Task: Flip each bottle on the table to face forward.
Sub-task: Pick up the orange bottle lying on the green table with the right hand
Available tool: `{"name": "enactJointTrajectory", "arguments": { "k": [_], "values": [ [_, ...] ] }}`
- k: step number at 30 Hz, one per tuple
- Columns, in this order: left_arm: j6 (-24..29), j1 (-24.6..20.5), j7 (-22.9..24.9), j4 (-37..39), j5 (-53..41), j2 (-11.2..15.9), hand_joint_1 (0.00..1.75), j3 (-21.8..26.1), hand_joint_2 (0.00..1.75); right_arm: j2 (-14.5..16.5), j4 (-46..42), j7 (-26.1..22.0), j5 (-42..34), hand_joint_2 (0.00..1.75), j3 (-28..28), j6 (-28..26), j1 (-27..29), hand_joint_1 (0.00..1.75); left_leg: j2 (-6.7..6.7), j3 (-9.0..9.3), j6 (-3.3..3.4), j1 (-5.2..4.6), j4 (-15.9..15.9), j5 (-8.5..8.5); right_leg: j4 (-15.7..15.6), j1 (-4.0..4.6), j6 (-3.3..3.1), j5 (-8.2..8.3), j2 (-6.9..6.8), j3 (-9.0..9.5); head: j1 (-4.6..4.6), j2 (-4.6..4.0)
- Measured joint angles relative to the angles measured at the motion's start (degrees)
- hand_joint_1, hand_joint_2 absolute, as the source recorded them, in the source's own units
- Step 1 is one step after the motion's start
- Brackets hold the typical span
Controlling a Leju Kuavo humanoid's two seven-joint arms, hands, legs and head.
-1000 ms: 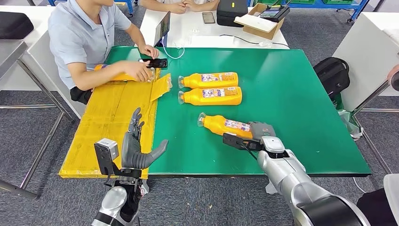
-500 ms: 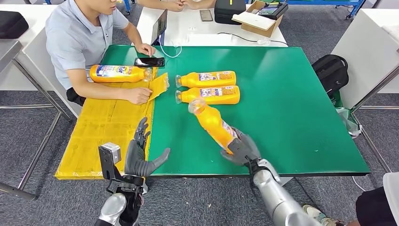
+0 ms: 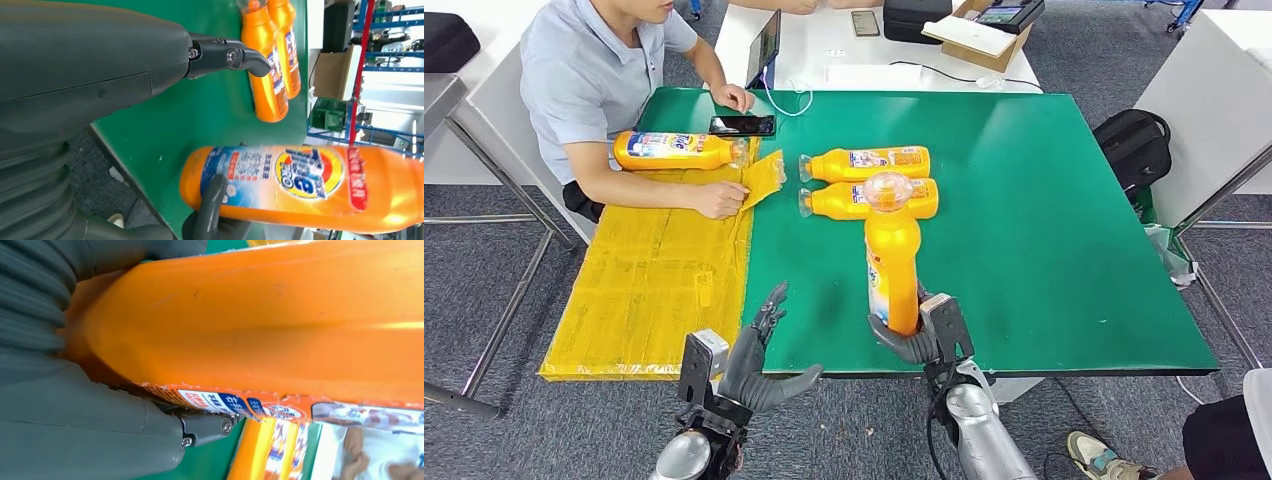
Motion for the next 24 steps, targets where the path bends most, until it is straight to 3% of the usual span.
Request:
{"name": "enactJointTrajectory", "arguments": {
  "k": [9,13,22,24],
  "values": [
    [-0.34,0.19,-0.06,0.05,0.02,0.29,0.00,-0.40,1.75,0.19,-1.45,-0.05,0.52,1.75,1.11,0.18,0.81,1.75,-0.01,-0.06,0.00,0.00,0.00,0.00,0.01,0.01,0.00,0.00,-0.01,-0.07,-0.01,0.00],
    [-2.73,-0.25,-0.40,0.10,2.62,0.16,0.00,-1.13,1.75,0.67,-1.16,-2.56,11.62,1.75,9.69,-2.86,1.55,1.75,0.00,-0.08,0.00,0.03,0.00,0.01,0.02,0.02,-0.01,0.00,-0.02,-0.11,0.00,0.00],
    [-3.25,-1.02,0.07,0.17,9.77,-0.22,0.00,-1.78,1.75,2.69,6.22,-5.44,15.31,1.75,19.84,-8.79,0.85,1.75,-0.03,-0.13,0.00,0.02,0.00,0.01,0.03,0.01,-0.03,-0.02,-0.06,-0.15,0.00,0.00],
    [-4.46,-0.92,0.05,0.11,12.93,-0.17,0.86,-1.74,1.75,2.82,7.45,-5.59,15.17,1.75,21.03,-9.12,0.17,1.65,-0.02,-0.13,0.00,0.01,0.00,0.01,0.03,0.01,-0.03,-0.02,-0.06,-0.15,-0.01,0.00]
  ]
}}
